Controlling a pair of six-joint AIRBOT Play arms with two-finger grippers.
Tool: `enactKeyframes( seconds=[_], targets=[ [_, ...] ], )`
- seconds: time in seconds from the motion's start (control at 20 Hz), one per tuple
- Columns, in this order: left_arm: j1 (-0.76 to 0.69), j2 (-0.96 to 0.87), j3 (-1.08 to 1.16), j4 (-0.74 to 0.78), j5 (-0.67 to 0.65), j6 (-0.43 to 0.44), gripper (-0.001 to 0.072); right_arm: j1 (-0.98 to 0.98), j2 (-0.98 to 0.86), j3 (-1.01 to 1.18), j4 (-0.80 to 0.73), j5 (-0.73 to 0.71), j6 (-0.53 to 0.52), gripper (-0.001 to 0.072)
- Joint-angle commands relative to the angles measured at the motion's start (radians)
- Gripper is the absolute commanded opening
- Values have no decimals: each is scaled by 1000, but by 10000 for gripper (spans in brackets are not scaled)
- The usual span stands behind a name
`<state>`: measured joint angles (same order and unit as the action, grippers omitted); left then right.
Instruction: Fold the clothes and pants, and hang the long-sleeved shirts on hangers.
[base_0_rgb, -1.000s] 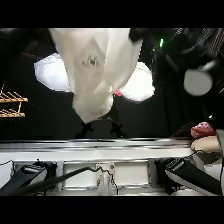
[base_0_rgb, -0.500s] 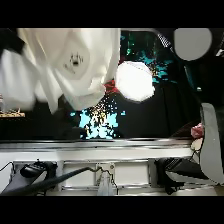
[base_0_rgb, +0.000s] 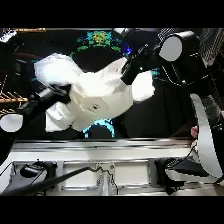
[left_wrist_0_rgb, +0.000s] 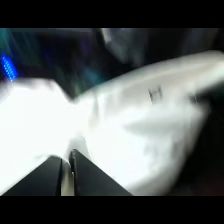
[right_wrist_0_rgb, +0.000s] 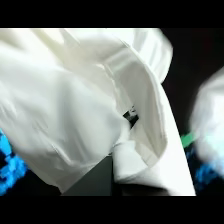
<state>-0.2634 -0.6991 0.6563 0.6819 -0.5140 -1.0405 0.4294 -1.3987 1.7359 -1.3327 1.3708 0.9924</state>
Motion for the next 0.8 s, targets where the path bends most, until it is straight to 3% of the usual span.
enactKeyframes(
  seconds=[0.0,0.05,0.1,0.2,0.3,0.45,0.5,0.55,0.65,0.75],
  targets=[
    [2,1,-48,-1,-417,-45,249,-17,-2,-60,19,-2,-24,26],
    [5,4,-48,-1,-497,-46,442,-17,-6,-63,38,-19,-25,26],
    [18,8,-48,-1,-565,-52,495,-17,-11,-63,51,-31,-25,26],
    [82,32,-48,1,-610,-104,489,-17,-19,-66,75,-41,-25,26],
    [200,81,-47,53,-556,-158,461,-17,-24,-68,99,-46,-26,26],
    [399,148,-48,326,-359,-245,443,-17,-23,-68,142,-67,-26,26],
    [456,152,-48,462,-280,-287,306,-17,-23,-68,153,-74,-26,26],
    [515,152,-48,582,-198,-353,221,-17,-23,-68,161,-74,-26,26],
    [642,149,-48,708,-30,-488,234,-17,-23,-69,188,-61,-26,25],
    [763,98,-29,764,79,-486,235,-15,-23,-69,213,-58,-26,25]
  ],
)
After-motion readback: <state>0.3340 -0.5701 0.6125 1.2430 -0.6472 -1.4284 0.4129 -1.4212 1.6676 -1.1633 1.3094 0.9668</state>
